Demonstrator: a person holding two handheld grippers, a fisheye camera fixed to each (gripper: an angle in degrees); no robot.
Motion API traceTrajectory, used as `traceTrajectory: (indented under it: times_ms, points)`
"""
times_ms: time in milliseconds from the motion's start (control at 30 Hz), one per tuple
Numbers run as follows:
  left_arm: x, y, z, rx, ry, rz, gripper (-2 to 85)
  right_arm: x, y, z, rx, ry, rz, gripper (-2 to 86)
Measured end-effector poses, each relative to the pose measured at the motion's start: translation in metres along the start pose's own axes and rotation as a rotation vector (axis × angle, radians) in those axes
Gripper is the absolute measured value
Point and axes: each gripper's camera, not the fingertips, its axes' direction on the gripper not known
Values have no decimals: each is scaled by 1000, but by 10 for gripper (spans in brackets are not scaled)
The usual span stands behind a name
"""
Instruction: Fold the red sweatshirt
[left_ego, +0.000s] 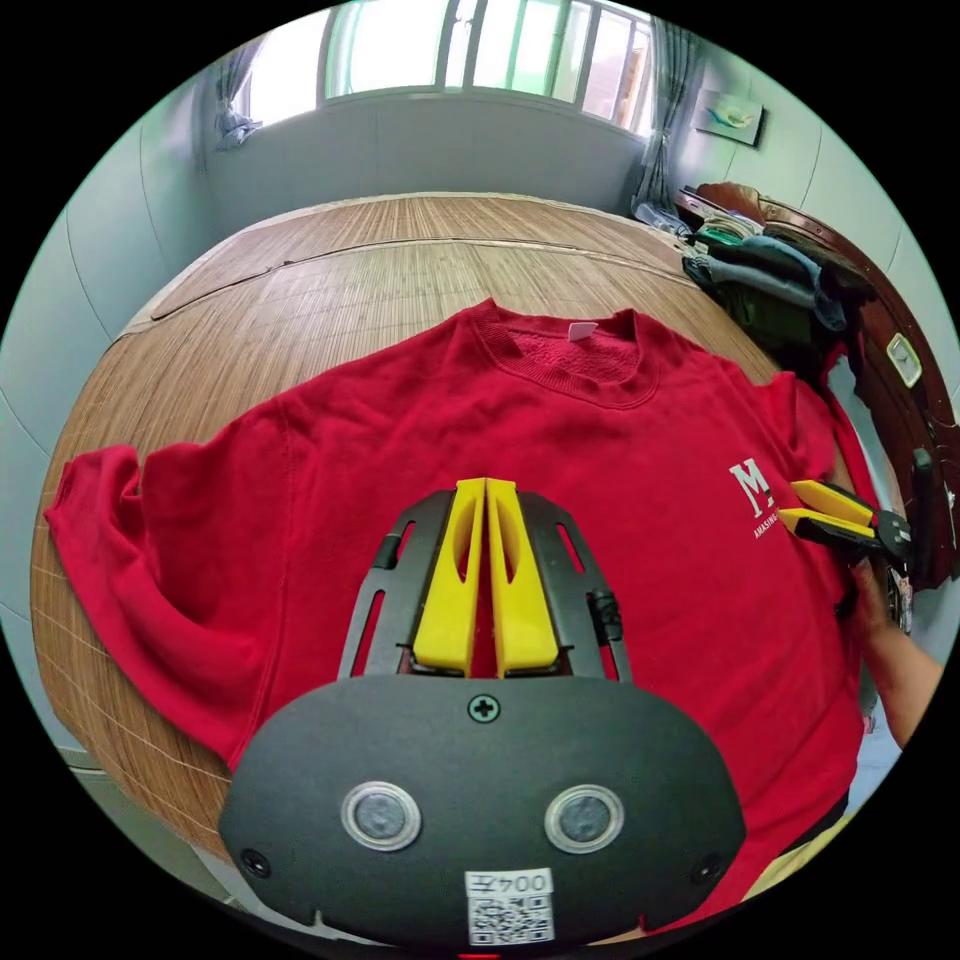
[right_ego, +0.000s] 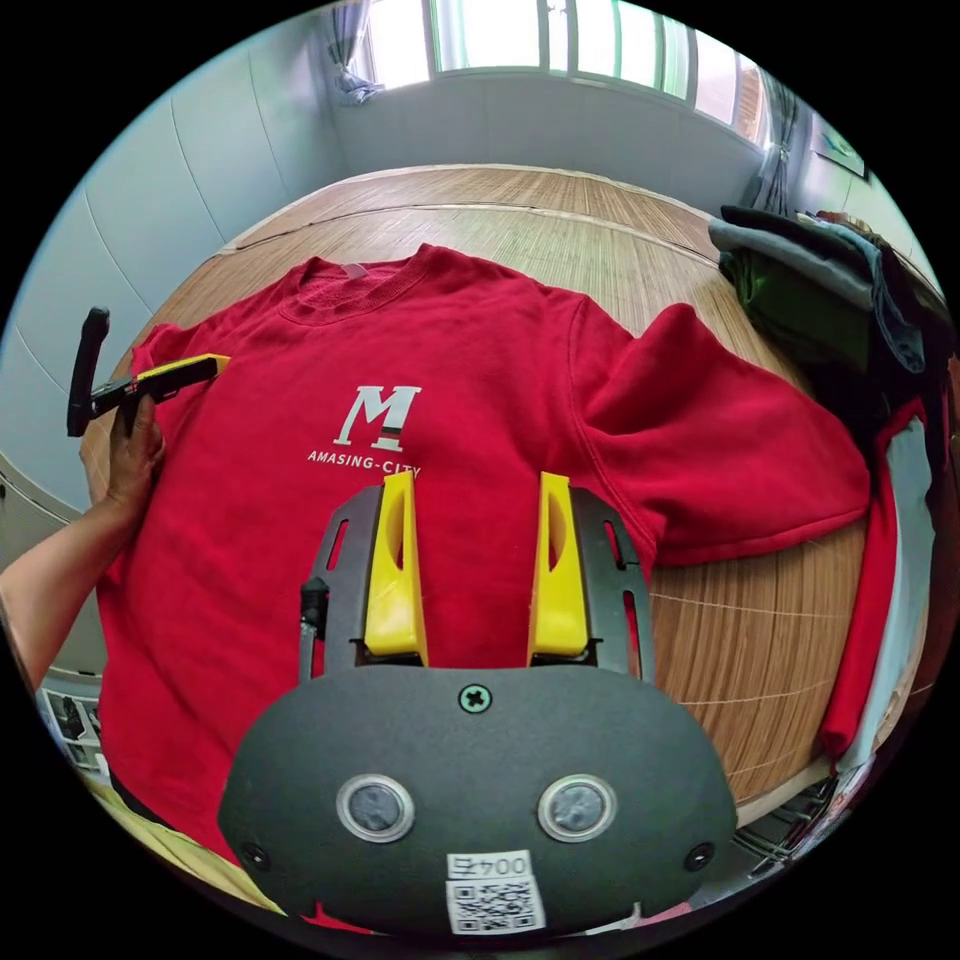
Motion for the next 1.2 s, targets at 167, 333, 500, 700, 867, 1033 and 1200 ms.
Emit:
traceTrajectory:
  times_ms: [167, 333, 500, 700, 867, 1033, 1200]
  points:
    - [0, 2, 5, 7, 10, -4, 2, 2, -7, 0, -2, 17, -12, 164]
    - [1, 4, 9, 10, 11, -4, 3, 12, -14, -12, -10, -52, 17, 103]
    - [4, 6, 11, 12, -1, 1, 3, -8, -62, -29, 189, -163, 2, 81]
    - [6, 9, 14, 15, -2, 1, 3, -64, -192, 17, 150, -138, -166, 85]
    - [9, 11, 16, 19, -10, 6, 2, -86, -260, 65, 30, -58, -232, 69]
    - [11, 13, 17, 21, -11, 8, 2, -88, -226, 84, 26, -59, -271, 64]
    - [12, 14, 17, 20, -8, 6, 1, -51, -217, 39, 172, -124, -232, 65]
